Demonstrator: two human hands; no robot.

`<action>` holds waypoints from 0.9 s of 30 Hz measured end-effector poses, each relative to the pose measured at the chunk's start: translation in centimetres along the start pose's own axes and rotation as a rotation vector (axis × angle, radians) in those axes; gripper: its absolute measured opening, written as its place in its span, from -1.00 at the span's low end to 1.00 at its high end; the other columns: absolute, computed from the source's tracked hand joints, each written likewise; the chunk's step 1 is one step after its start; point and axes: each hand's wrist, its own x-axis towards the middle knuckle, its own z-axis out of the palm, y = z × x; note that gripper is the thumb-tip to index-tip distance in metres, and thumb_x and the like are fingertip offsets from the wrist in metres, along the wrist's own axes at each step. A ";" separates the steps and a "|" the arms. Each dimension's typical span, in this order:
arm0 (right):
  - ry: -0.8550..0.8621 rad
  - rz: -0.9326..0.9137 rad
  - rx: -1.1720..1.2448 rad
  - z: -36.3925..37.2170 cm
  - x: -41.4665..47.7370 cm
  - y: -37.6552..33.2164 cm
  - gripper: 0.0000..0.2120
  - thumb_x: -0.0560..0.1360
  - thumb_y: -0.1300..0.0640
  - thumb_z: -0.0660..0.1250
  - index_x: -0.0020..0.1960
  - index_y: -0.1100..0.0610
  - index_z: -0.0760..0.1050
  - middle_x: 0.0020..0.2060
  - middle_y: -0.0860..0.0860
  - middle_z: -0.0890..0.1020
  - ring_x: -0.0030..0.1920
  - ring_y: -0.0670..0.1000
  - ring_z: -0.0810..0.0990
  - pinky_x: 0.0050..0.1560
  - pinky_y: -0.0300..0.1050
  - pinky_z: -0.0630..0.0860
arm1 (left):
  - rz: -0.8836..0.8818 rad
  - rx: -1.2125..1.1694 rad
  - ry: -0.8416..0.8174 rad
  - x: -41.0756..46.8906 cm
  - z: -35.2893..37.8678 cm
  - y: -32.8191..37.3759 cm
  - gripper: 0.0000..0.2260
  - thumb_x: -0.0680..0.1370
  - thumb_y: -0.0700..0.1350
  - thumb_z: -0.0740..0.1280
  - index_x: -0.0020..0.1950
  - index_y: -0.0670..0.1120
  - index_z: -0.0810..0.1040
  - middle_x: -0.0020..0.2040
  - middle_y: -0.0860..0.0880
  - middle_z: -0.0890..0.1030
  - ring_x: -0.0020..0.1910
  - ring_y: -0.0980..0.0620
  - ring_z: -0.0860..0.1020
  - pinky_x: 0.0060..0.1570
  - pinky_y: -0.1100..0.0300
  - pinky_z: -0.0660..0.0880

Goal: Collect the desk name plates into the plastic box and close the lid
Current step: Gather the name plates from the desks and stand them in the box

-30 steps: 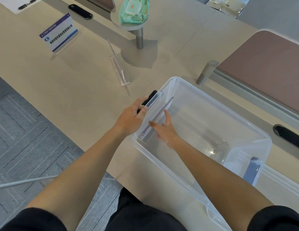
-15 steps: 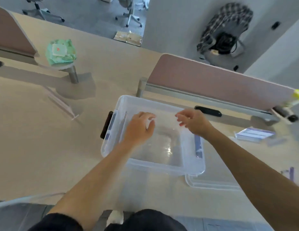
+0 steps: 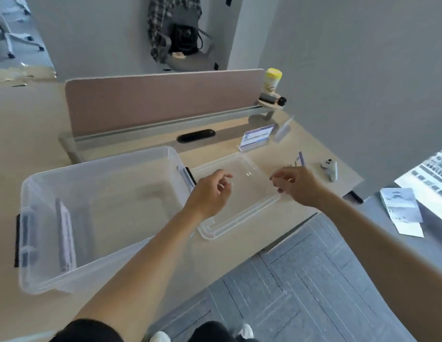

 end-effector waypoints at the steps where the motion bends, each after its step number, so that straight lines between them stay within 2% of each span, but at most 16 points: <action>1: 0.010 0.017 0.003 -1.0 -0.6 1.6 -0.89 0.57 0.13 0.35 -0.02 -0.01 0.65 -0.17 0.00 0.70 -0.14 0.00 0.69 -0.14 -0.18 0.54 | 0.020 -0.005 -0.026 0.5 1.4 1.1 -0.78 0.60 -0.07 0.28 0.22 -0.05 0.54 -0.11 0.08 0.58 -0.18 0.20 0.54 -0.08 0.26 0.52; 3: 0.021 0.040 0.001 -2.9 -1.7 4.9 -0.87 0.58 0.20 0.32 0.04 0.08 0.64 -0.12 0.01 0.70 -0.10 0.01 0.69 -0.15 -0.24 0.54 | 0.033 0.000 -0.097 1.6 4.4 3.0 -0.78 0.59 -0.05 0.29 0.21 -0.04 0.55 -0.11 0.07 0.59 -0.17 0.20 0.55 -0.07 0.25 0.54; 7: 0.066 0.075 0.018 -7.1 -3.0 11.6 -0.83 0.59 0.26 0.28 0.07 0.12 0.63 -0.05 0.05 0.68 -0.06 0.04 0.67 -0.17 -0.29 0.50 | 0.007 0.058 -0.219 4.0 10.5 6.6 -0.81 0.57 -0.03 0.32 0.16 -0.01 0.58 -0.07 0.06 0.61 -0.11 0.11 0.57 -0.01 0.16 0.57; 11: 0.138 0.092 0.021 -11.4 -3.2 19.1 -0.85 0.59 0.17 0.29 0.04 0.03 0.63 -0.11 -0.05 0.66 -0.08 0.03 0.65 -0.19 -0.23 0.48 | -0.069 0.072 -0.245 6.3 17.3 10.4 -0.72 0.55 -0.06 0.36 0.26 -0.01 0.52 -0.10 0.11 0.57 -0.05 0.08 0.56 0.00 0.22 0.50; 14: 0.136 0.099 0.021 -13.8 -1.8 23.1 -0.85 0.59 0.14 0.30 0.06 0.05 0.63 -0.16 -0.08 0.62 -0.07 0.04 0.64 -0.20 -0.21 0.44 | -0.123 0.081 -0.237 8.0 21.1 11.8 -0.66 0.53 -0.03 0.37 0.30 0.01 0.48 -0.03 0.08 0.58 -0.03 0.10 0.54 0.00 0.26 0.45; 17: 0.110 0.101 -0.015 -15.6 0.3 26.0 -0.83 0.58 0.12 0.31 0.11 0.07 0.64 -0.08 -0.03 0.66 -0.06 0.03 0.63 -0.12 -0.16 0.47 | -0.154 0.119 -0.253 9.9 24.0 12.1 -0.66 0.53 -0.02 0.38 0.29 -0.01 0.49 0.01 0.05 0.58 -0.02 0.08 0.54 0.06 0.20 0.49; 20: 0.102 0.091 -0.036 -16.8 3.6 28.5 -0.82 0.57 0.11 0.31 0.11 0.07 0.64 -0.11 -0.04 0.65 -0.09 0.00 0.61 -0.09 -0.21 0.42 | -0.202 0.135 -0.277 12.4 26.4 11.4 -0.68 0.53 -0.02 0.38 0.27 0.00 0.50 -0.01 0.07 0.57 -0.04 0.08 0.54 0.04 0.22 0.47; 24: 0.041 0.077 -0.068 -18.1 9.1 31.1 -0.82 0.56 0.13 0.30 0.09 0.08 0.64 -0.15 -0.02 0.64 -0.05 0.04 0.62 0.00 -0.17 0.48 | -0.264 0.131 -0.279 17.2 29.9 9.4 -0.68 0.51 -0.02 0.38 0.26 -0.02 0.51 -0.05 0.11 0.54 -0.07 0.07 0.52 0.06 0.14 0.51; 27: 0.014 0.098 -0.133 -19.1 14.3 33.5 -0.83 0.55 0.12 0.30 0.05 0.05 0.66 -0.10 0.04 0.65 -0.04 0.08 0.62 0.07 -0.09 0.53 | -0.297 0.106 -0.270 21.7 33.2 7.8 -0.62 0.51 -0.02 0.39 0.31 -0.05 0.48 0.05 0.03 0.55 0.01 0.04 0.53 0.09 0.17 0.46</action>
